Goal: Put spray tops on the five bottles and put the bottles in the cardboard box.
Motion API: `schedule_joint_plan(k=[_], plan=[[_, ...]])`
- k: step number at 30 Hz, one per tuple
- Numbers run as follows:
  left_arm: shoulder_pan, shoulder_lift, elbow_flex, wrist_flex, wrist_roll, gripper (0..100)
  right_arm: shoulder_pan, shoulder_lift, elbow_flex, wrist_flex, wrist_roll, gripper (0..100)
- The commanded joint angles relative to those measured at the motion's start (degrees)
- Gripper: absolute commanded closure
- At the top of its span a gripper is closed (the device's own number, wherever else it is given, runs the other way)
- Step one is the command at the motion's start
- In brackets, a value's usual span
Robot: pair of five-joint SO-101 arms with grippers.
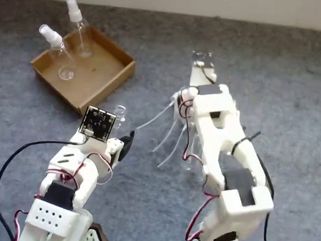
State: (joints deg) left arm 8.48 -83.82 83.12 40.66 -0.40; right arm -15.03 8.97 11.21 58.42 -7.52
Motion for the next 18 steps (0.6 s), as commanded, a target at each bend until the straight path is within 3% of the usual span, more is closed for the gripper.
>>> schedule_joint_plan(k=[1,5,18], plan=[[0.57,-4.62,0.75,-1.49,0.7,87,-0.22,4.44,-8.31,0.66,-2.37,88.2],[0.57,-7.08,1.89,-1.41,0.7,87,0.04,8.31,-10.33,0.92,-3.34,88.2],[0.66,-7.52,2.15,-1.23,0.62,87,2.68,17.63,-24.66,16.57,-2.99,87.8]])
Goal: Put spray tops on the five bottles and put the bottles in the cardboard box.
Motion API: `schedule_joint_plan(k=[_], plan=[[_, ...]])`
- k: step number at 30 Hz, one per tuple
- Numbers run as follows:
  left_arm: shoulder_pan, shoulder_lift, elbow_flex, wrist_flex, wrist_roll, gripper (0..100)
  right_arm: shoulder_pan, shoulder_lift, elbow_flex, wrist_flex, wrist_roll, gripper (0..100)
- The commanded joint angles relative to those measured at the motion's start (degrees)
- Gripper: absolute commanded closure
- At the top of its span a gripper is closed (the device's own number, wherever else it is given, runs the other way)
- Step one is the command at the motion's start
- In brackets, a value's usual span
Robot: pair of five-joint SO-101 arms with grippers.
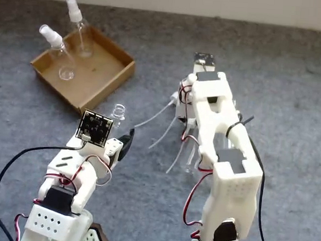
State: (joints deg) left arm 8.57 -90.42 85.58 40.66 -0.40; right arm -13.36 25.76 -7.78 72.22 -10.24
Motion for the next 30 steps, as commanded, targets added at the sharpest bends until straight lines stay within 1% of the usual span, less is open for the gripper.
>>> schedule_joint_plan(k=[1,8,15,17,20,22,25,30], plan=[[0.57,-0.92,-0.31,-1.23,0.62,87,1.01,1.71,-6.02,2.77,-0.26,87.8],[0.57,-0.92,-0.22,-1.23,0.53,87,1.01,7.16,-6.73,2.68,-0.18,87.8],[0.57,-0.92,-0.22,-1.23,0.53,87,1.1,7.34,-6.73,2.68,-0.18,88.3],[0.57,-0.92,-0.22,-1.23,0.53,87,1.1,7.34,-6.73,2.68,-0.18,90.3],[0.57,-0.92,-0.13,-1.23,0.53,87,1.27,7.34,-7.69,2.68,-0.18,96.7],[0.66,-1.1,-0.13,-1.23,0.53,87,1.27,7.34,-9.19,2.95,0.26,99.1],[1.63,-1.27,-0.04,-1.23,0.53,87,1.19,7.25,-13.05,6.9,3.16,99.3],[6.9,-1.36,2.24,-2.73,0.35,87,1.71,7.25,-24.84,16.66,3.87,99.3]])
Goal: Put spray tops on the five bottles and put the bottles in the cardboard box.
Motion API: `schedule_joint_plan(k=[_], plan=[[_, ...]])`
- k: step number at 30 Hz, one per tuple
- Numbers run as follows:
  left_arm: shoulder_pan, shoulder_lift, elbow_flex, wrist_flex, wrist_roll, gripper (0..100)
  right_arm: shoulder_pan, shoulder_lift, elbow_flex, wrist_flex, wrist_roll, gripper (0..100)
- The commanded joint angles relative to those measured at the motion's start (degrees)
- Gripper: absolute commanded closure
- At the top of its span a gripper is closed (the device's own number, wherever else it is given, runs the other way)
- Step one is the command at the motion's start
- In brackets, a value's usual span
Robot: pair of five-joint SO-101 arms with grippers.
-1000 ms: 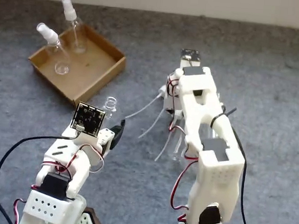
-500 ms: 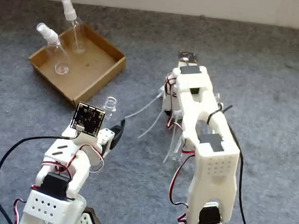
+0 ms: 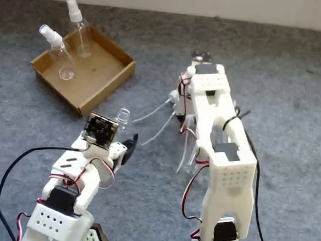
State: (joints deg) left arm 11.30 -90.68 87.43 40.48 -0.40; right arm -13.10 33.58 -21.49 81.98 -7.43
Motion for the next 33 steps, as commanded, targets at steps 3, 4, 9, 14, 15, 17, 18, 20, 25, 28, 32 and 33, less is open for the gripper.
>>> schedule_joint_plan(k=[3,4,9,14,15,17,18,20,25,28,32,33], plan=[[5.05,-1.1,2.15,-5.01,0.35,87,1.89,-0.57,-20.18,13.23,1.05,99.3],[5.05,-1.1,2.68,-5.89,0.35,87,1.98,-0.57,-23.34,15.52,1.05,99.3],[7.08,-1.1,4.35,-8.53,0.35,87,2.42,-2.24,-37.23,19.38,0.79,99.3],[11.82,-1.1,5.85,-8.62,0.35,87,2.86,-12.18,-33.8,19.38,0.7,99.3],[12.09,-1.1,5.93,-8.62,0.35,87,2.86,-14.81,-32.22,19.38,0.7,99.3],[12.53,-1.1,6.02,-8.62,0.35,87,2.59,-20.44,-28.79,19.38,0.88,99.3],[12.7,-1.1,6.02,-8.62,0.35,87,2.51,-23.43,-26.95,19.38,0.88,99.3],[12.79,-1.1,6.02,-8.62,0.35,87,2.51,-29.41,-23.16,19.38,0.7,99.3],[17.01,-1.1,6.2,-8.62,0.35,87,2.51,-44.09,-13.93,19.12,0.88,99.3],[20.18,-1.1,7.52,-8.7,0.35,87,2.51,-52.44,-8.31,18.86,0.97,99.3],[24.66,-1.1,8.75,-11.96,0.53,87,2.51,-62.02,-1.54,18.77,0.97,99.3],[25.45,-1.1,9.36,-13.27,0.62,87,2.59,-63.96,0.04,18.77,0.97,99.3]])
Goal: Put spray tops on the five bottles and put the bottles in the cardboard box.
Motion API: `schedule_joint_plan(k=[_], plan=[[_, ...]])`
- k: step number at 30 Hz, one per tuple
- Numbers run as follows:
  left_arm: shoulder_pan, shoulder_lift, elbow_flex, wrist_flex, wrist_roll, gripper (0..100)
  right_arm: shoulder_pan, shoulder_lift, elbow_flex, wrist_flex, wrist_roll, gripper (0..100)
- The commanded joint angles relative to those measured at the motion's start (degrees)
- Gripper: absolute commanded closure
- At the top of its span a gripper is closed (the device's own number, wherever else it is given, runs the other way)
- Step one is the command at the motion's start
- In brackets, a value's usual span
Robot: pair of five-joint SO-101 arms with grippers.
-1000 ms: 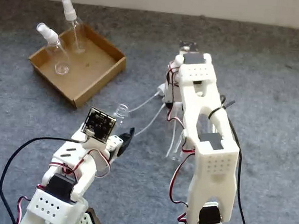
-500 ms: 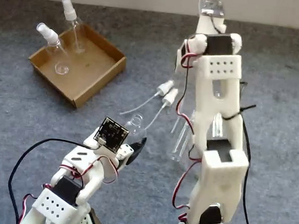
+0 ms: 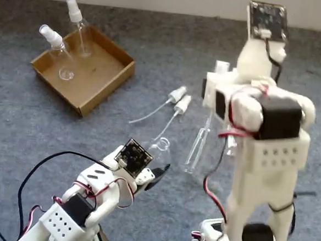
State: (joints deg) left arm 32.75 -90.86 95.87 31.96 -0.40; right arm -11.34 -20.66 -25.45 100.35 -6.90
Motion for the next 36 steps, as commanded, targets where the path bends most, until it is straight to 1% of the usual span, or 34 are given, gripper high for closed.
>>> schedule_joint_plan(k=[1,5,13,16,18,25,29,32,36], plan=[[4.53,-0.92,1.63,-5.89,0.62,87,0.84,-11.65,5.85,-0.04,0.44,99.3],[6.73,-0.92,1.71,-7.21,0.62,87,0.84,-19.21,15.87,-6.2,0.35,99.3],[11.03,-0.92,1.71,-7.21,0.7,87,0.84,-36.09,41.8,-25.19,0.18,99.3],[11.21,-0.92,1.71,-7.12,0.7,87,0.84,-41.27,48.57,-27.65,0.18,99.3],[11.21,-0.84,1.71,-7.12,0.7,87,0.84,-43.03,48.92,-27.56,0.18,99.2],[11.21,-0.57,1.71,-7.03,0.7,87,0.84,-43.3,42.33,-28.09,0.09,99.2],[11.21,-0.48,1.71,-7.03,0.7,87,0.84,-43.3,38.81,-31.96,0.09,99.2],[11.21,-0.48,1.71,-7.03,0.7,87,0.84,-43.3,38.64,-35.38,0.09,99.2],[11.21,-0.48,1.71,-7.03,0.7,87,0.84,-43.65,40.92,-35.74,0.09,99.2]])
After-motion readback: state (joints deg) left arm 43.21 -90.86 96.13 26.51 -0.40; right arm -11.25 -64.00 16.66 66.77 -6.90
